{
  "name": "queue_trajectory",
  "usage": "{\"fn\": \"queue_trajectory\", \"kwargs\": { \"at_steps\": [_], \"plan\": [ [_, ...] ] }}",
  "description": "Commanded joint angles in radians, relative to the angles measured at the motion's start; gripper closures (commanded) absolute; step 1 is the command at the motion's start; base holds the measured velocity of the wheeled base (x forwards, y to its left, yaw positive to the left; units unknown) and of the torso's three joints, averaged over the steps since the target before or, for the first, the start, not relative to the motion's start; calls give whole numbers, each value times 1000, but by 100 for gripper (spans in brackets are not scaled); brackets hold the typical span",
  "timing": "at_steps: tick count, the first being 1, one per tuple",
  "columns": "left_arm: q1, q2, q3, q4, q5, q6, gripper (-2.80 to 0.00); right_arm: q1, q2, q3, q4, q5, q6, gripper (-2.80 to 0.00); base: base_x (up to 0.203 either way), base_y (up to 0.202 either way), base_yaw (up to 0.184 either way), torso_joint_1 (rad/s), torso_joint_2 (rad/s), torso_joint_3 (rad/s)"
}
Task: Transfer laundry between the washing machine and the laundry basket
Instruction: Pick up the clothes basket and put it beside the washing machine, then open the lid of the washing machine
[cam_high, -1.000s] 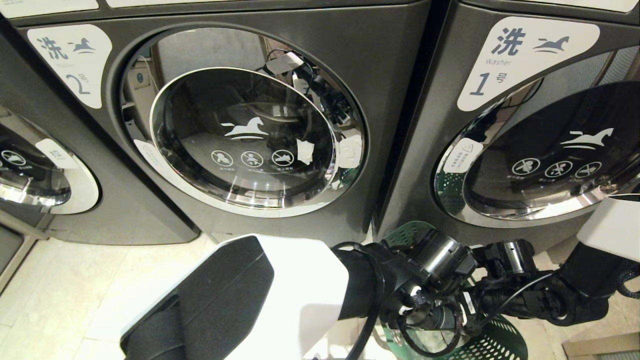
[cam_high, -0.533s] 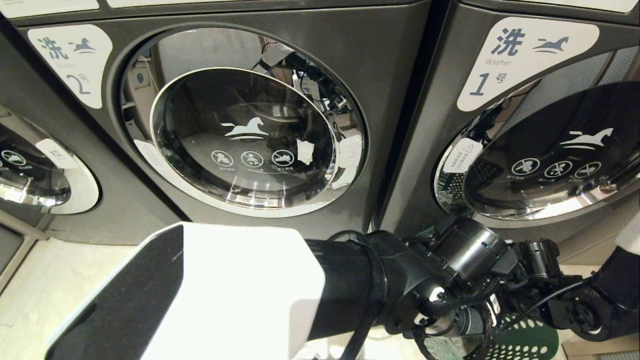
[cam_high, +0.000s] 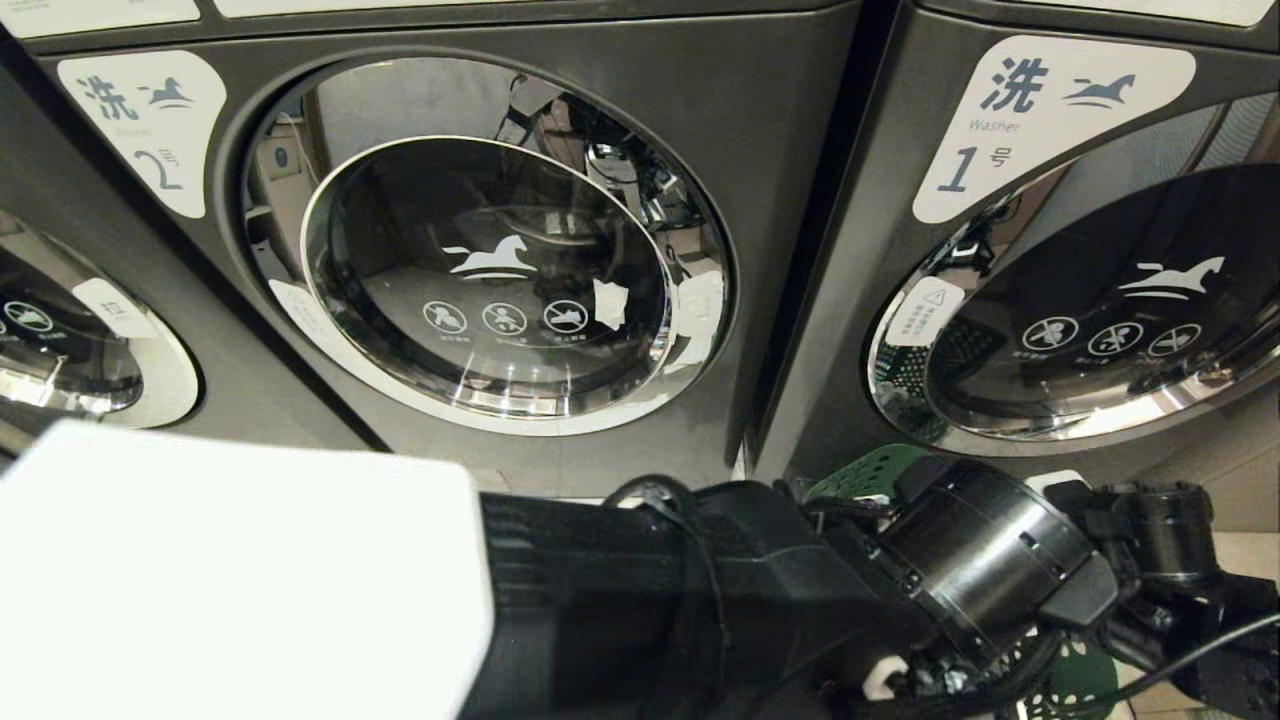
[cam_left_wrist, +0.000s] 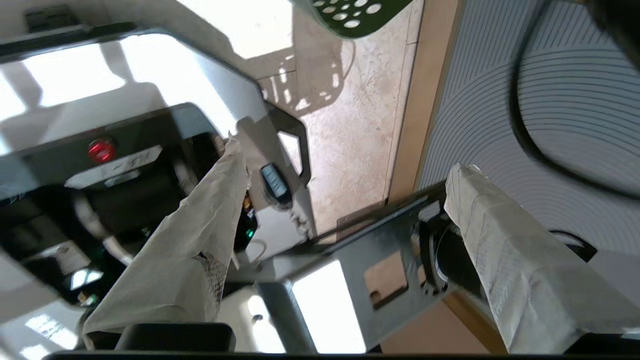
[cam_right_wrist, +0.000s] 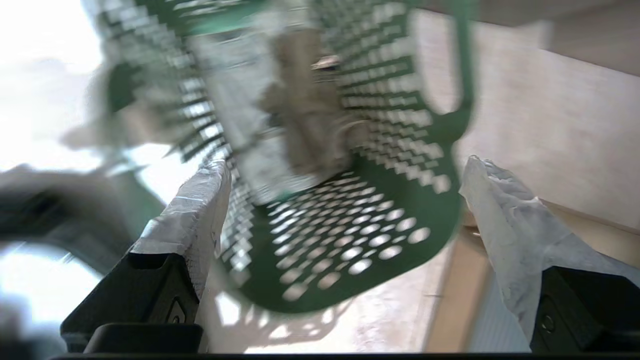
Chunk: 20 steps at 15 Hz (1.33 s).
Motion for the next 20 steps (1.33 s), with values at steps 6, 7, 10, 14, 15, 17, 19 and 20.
{"fn": "queue_trajectory", "kwargs": {
  "at_steps": [6, 7, 10, 14, 15, 17, 19, 20],
  "plan": [
    [65, -394, 366, 23, 73, -8, -280, 146, -439, 187, 131, 173, 4, -280, 0, 0, 0, 0, 0, 0],
    [107, -468, 432, 23, 78, -6, -280, 138, -448, 204, 141, 184, 15, -280, 0, 0, 0, 0, 0, 0],
    [359, -667, 629, 17, 82, -2, -280, 114, -458, 210, 116, 179, 15, -280, 0, 0, 0, 0, 0, 0],
    [682, -849, 897, -42, 82, -2, -280, 50, -506, 236, 33, 177, 82, -280, 0, 0, 0, 0, 0, 0],
    [742, -866, 934, -71, 94, -2, -280, 38, -508, 247, -10, 177, 111, 0, 0, 0, 0, 0, 0, 0],
    [838, -882, 1009, -116, 167, -4, -280, 15, -513, 268, -31, 176, 131, 0, 0, 0, 0, 0, 0, 0],
    [881, -891, 1047, -137, 206, -8, 0, 2, -522, 284, -32, 180, 145, 0, 0, 0, 0, 0, 0, 0],
    [883, -893, 1063, -139, 208, -9, 0, 4, -525, 309, -33, 186, 149, 0, 0, 0, 0, 0, 0, 0]
  ]
}}
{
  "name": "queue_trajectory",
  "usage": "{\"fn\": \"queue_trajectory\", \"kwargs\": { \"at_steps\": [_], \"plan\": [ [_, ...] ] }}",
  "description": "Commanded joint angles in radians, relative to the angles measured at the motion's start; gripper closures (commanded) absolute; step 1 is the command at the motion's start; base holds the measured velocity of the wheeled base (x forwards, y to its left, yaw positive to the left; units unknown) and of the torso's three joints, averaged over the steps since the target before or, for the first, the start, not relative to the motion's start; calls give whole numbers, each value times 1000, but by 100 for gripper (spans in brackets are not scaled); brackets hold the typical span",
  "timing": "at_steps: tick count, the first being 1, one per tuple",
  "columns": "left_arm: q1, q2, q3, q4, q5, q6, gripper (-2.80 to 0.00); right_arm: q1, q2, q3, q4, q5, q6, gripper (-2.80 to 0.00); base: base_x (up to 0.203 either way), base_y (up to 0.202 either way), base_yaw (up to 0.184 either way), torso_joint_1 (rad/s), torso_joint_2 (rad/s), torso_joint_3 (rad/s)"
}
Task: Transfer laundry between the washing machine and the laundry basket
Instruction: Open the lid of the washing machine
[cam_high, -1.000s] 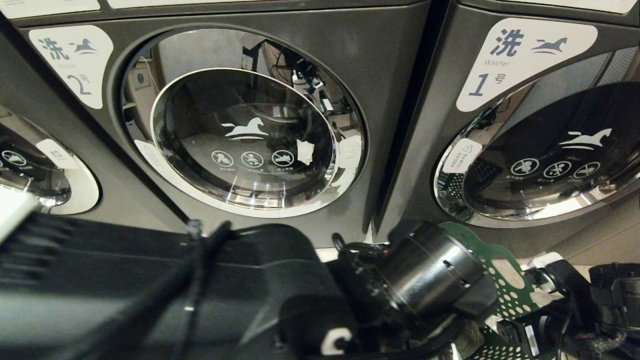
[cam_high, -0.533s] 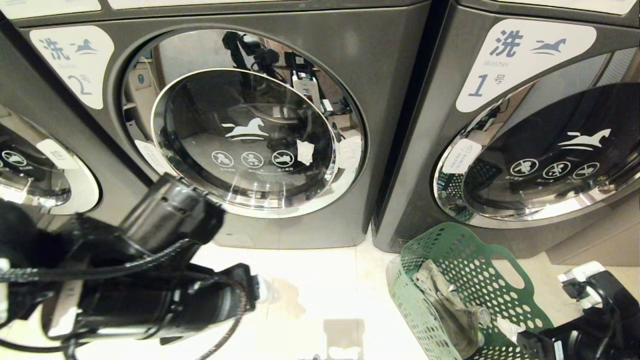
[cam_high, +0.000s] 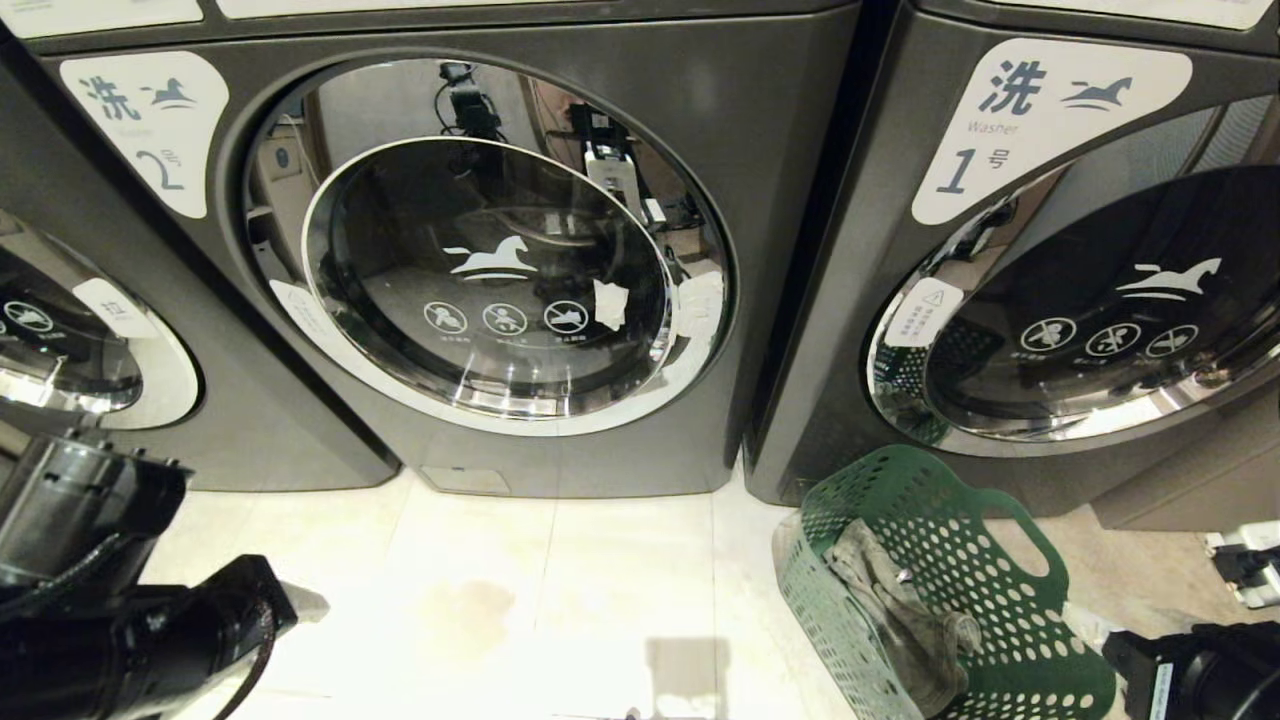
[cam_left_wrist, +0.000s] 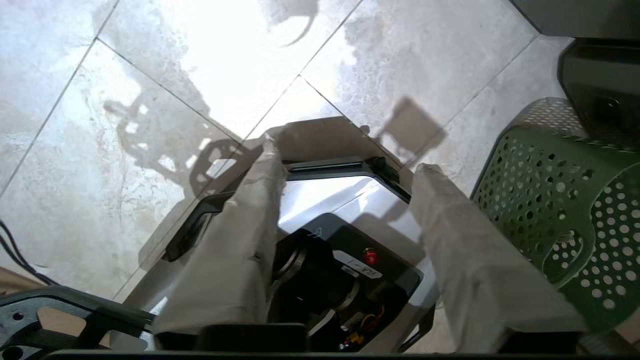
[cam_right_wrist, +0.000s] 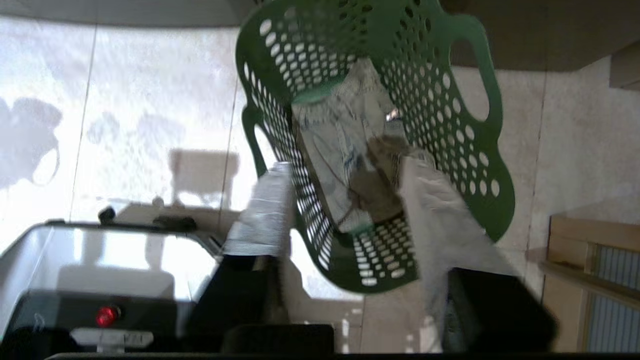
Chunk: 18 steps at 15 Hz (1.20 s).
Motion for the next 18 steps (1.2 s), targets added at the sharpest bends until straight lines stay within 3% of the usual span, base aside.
{"fn": "queue_trajectory", "kwargs": {
  "at_steps": [1, 4, 8, 9, 12, 15, 18],
  "plan": [
    [13, -15, 35, -4, 6, -6, 0, 0, -15, 29, 1, 5, -5, 0, 0, 0, 0, 0, 0, 0],
    [35, -81, 134, -15, 19, 0, 0, 0, -98, 29, 119, 0, 11, 0, 0, 0, 0, 0, 0, 0],
    [190, -136, 245, -55, 39, 5, 0, -1, -166, 29, 489, -19, 20, 0, 0, 0, 0, 0, 0, 0],
    [197, -169, 276, -73, 42, 14, 0, 0, -195, 29, 594, -16, 17, 0, 0, 0, 0, 0, 0, 0],
    [214, -230, 375, -92, 96, 124, 0, 0, -306, 19, 838, 45, 1, 0, 0, 0, 0, 0, 0, 0],
    [212, -245, 450, -196, 87, 201, 0, -1, -313, 22, 852, 56, -15, 0, 0, 0, 0, 0, 0, 0],
    [193, -237, 512, -365, 55, 395, 0, 0, -427, 26, 844, 68, -47, 0, 0, 0, 0, 0, 0, 0]
  ]
}}
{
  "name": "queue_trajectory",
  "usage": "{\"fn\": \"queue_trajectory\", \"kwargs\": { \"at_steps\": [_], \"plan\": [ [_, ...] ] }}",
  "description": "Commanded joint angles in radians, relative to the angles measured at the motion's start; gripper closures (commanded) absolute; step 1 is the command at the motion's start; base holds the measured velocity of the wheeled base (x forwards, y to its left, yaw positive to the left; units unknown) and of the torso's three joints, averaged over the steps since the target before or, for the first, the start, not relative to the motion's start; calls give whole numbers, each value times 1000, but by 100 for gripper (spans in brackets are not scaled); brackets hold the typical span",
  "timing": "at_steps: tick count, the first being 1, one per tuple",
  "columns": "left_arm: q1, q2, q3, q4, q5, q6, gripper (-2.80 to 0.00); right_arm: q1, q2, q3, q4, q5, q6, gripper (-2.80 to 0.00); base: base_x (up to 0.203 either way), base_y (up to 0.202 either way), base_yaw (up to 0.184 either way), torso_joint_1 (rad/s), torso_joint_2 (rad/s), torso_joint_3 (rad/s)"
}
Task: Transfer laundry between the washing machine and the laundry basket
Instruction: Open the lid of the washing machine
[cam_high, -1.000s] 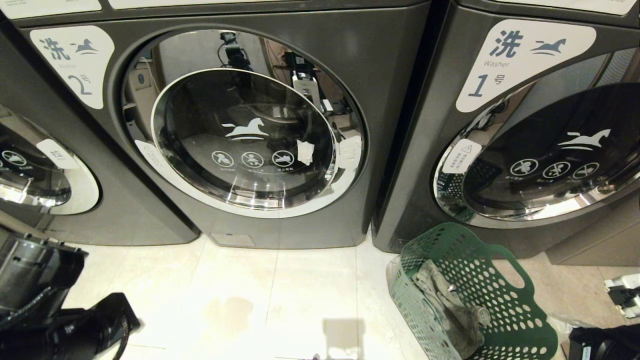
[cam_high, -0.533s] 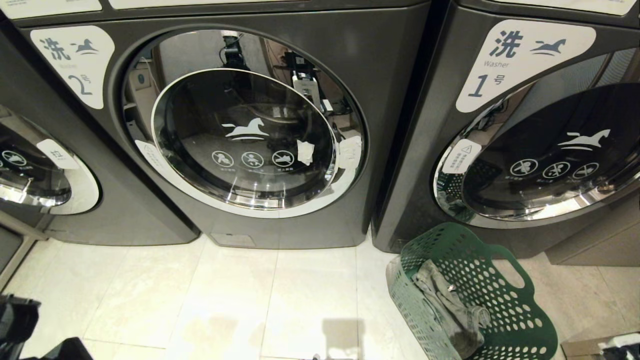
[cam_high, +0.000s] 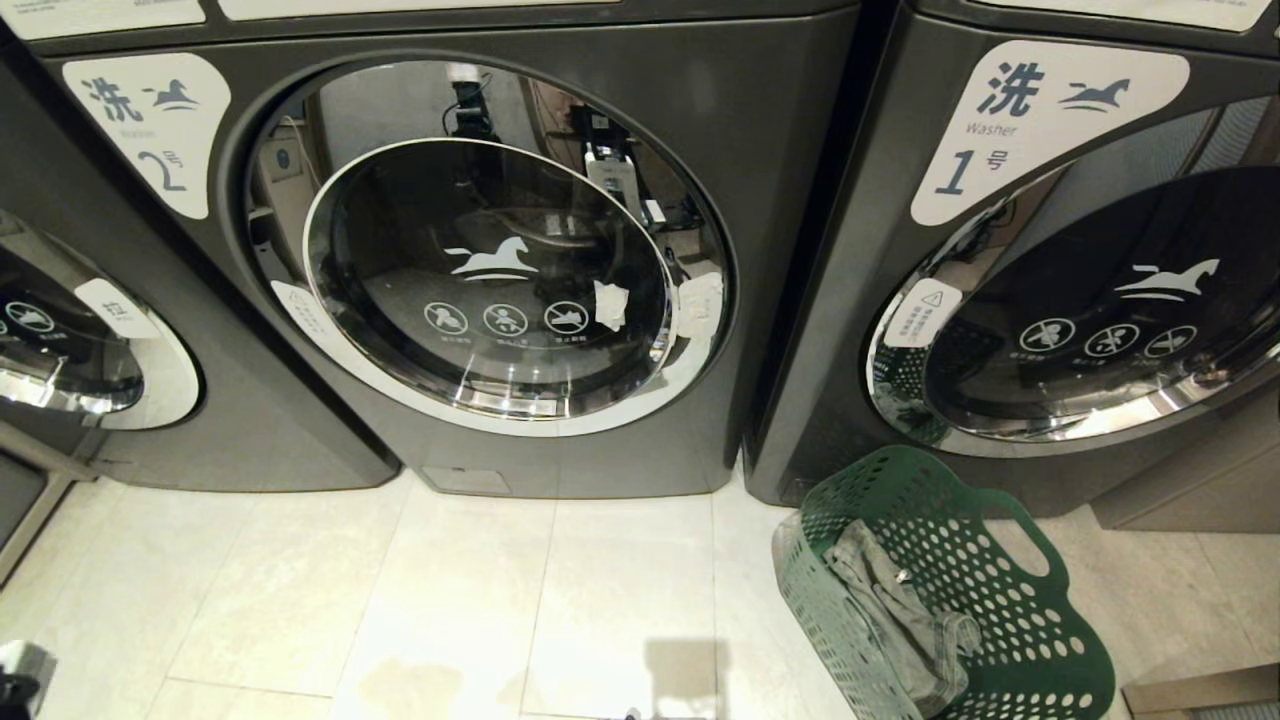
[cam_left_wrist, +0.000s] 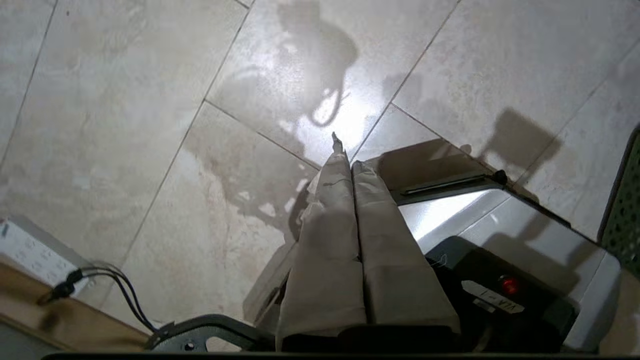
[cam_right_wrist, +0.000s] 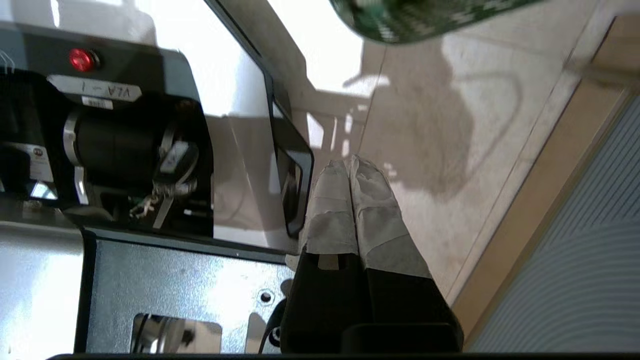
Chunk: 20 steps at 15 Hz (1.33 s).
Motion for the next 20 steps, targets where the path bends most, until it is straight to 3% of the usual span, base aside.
{"fn": "queue_trajectory", "kwargs": {
  "at_steps": [1, 4, 5, 8, 11, 12, 16, 20],
  "plan": [
    [-15, 10, 50, -91, -26, 102, 0, -8, -80, 1, -1, 3, -8, 0, 0, 0, 0, 0, 0, 0],
    [-17, 12, 156, -200, -121, 403, 0, -156, -83, 2, -1, 4, -13, 0, 0, 0, 0, 0, 0, 0],
    [-2, 18, 159, -215, -134, 432, 0, -189, -90, 2, -1, 5, -10, 0, 0, 0, 0, 0, 0, 0],
    [-32, -9, 161, -206, -158, 441, 0, -180, -241, 2, -2, 5, -14, 0, 0, 0, 0, 0, 0, 0],
    [-53, -37, 160, -1, -319, 454, 0, -161, -393, 0, -1, 6, -17, 0, 0, 0, 0, 0, 0, 0],
    [-55, -47, 160, 19, -346, 474, 0, -158, -414, 1, -1, 5, -16, 0, 0, 0, 0, 0, 0, 0],
    [-51, -29, 161, 43, -347, 604, 0, -139, -444, 2, -2, 5, -17, 0, 0, 0, 0, 0, 0, 0],
    [79, -235, 161, 63, -351, 635, 0, -138, -587, 0, 1, 7, -45, 0, 0, 0, 0, 0, 0, 0]
  ]
}}
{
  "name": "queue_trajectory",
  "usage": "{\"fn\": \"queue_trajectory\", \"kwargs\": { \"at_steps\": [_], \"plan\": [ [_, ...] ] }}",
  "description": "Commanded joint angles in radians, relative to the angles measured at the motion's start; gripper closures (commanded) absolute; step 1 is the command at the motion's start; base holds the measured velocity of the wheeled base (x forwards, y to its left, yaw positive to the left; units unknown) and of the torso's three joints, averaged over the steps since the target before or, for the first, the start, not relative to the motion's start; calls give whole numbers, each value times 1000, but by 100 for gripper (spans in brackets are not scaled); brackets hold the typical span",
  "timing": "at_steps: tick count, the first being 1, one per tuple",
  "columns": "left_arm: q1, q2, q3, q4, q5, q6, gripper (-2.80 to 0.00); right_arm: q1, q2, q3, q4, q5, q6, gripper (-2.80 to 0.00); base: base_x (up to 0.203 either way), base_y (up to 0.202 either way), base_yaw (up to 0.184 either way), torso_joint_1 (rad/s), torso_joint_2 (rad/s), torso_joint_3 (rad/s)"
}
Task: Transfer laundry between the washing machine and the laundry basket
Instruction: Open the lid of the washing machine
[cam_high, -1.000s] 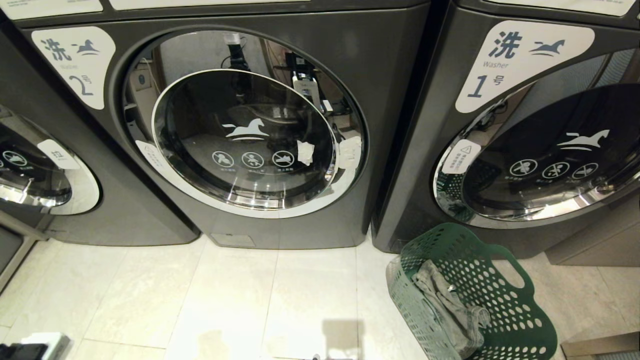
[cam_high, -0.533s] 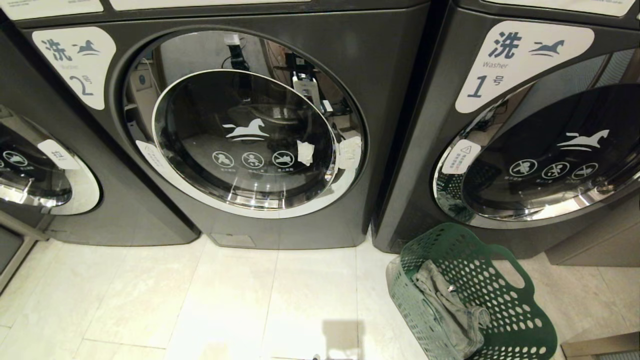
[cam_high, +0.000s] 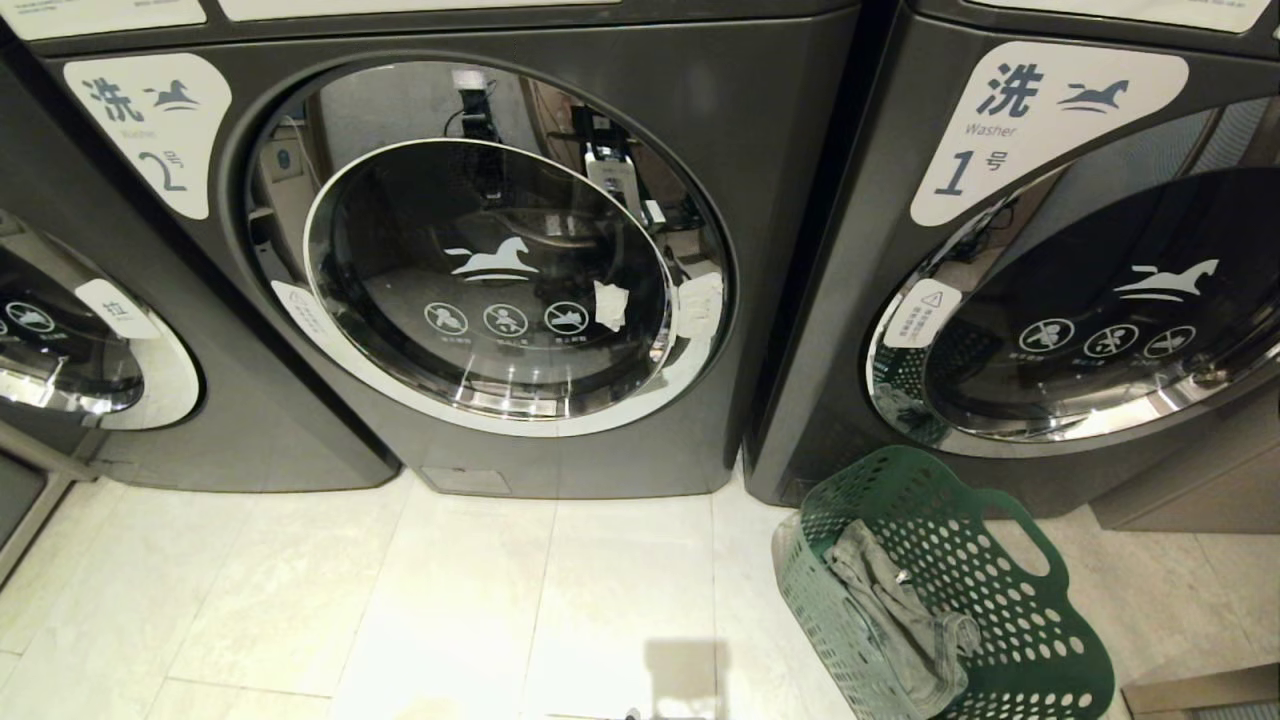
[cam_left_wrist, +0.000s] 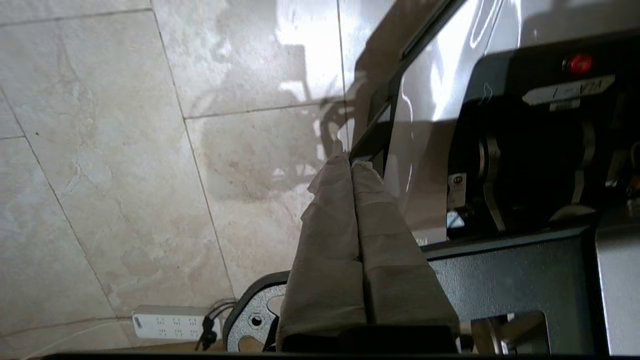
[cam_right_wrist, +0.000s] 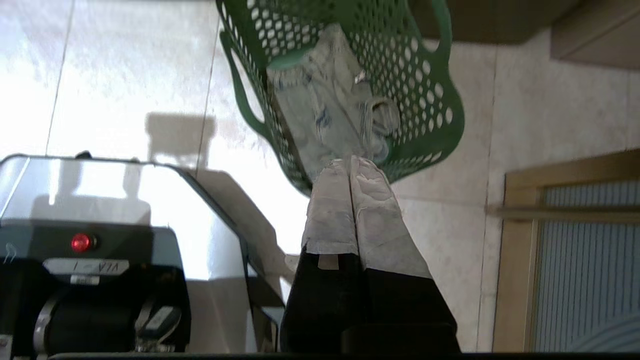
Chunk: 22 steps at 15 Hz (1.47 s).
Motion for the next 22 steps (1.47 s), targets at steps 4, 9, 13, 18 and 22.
{"fn": "queue_trajectory", "kwargs": {
  "at_steps": [4, 9, 13, 18, 22],
  "plan": [
    [61, -387, -1, 7, -2, 20, 0, 3, -225, -1, 4, 14, -8, 0, 0, 0, 0, 0, 0, 0],
    [163, -593, 0, 3, -4, 29, 0, 14, -354, -1, 0, 19, 4, 0, 0, 0, 0, 0, 0, 0],
    [154, -613, -1, 7, -8, 24, 0, 16, -354, 1, -2, 24, -19, 0, 0, 0, 0, 0, 0, 0],
    [77, -654, -3, 10, -36, 28, 0, 16, -354, 1, -2, 20, -19, 0, 0, 0, 0, 0, 0, 0],
    [96, -777, -4, 10, -38, 55, 0, 16, -354, 2, -9, 13, 42, 0, 0, 0, 0, 0, 0, 0]
  ]
}}
